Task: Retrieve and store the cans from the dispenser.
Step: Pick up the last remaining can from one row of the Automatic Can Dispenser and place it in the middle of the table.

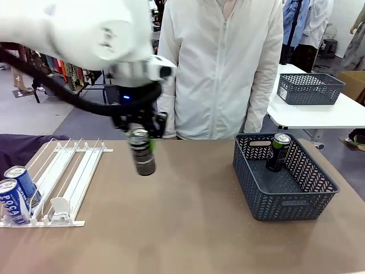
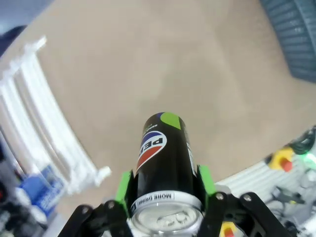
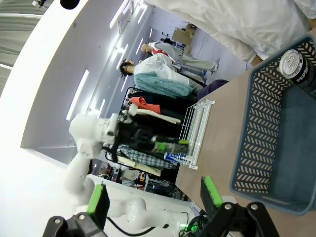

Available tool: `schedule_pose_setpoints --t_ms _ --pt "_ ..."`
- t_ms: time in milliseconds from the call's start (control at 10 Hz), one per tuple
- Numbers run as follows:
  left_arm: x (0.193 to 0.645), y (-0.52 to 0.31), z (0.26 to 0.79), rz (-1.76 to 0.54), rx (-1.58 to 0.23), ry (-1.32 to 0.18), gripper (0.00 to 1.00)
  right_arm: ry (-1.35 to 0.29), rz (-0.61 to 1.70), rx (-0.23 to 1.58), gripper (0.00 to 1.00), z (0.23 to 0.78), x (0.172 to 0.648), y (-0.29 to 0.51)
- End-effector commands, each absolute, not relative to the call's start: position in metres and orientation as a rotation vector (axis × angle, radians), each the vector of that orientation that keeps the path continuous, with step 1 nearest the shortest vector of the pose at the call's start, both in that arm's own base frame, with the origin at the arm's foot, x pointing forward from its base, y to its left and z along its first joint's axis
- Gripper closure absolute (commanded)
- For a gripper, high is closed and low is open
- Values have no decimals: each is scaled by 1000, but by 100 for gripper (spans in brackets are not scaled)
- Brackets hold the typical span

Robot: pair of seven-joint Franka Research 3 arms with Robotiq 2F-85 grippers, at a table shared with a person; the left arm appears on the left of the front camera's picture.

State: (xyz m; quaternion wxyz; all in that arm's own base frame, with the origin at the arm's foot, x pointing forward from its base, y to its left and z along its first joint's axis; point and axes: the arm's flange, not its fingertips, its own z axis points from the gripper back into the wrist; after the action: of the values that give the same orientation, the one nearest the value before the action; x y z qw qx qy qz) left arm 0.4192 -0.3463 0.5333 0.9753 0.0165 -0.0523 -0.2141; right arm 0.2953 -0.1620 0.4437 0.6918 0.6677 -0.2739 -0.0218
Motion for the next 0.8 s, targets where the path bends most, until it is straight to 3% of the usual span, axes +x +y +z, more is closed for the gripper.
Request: schedule_pose_setpoints --t_ms 0,300,700 --pt "463 -366 523 -477 69 -121 100 -621 -50 1503 0 448 296 -163" --pt "488 -396 464 -534 -27 -36 100 -621 -50 1503 0 448 296 -163" --pt "500 -402 426 -483 -21 50 100 -621 -50 1503 0 448 296 -163"
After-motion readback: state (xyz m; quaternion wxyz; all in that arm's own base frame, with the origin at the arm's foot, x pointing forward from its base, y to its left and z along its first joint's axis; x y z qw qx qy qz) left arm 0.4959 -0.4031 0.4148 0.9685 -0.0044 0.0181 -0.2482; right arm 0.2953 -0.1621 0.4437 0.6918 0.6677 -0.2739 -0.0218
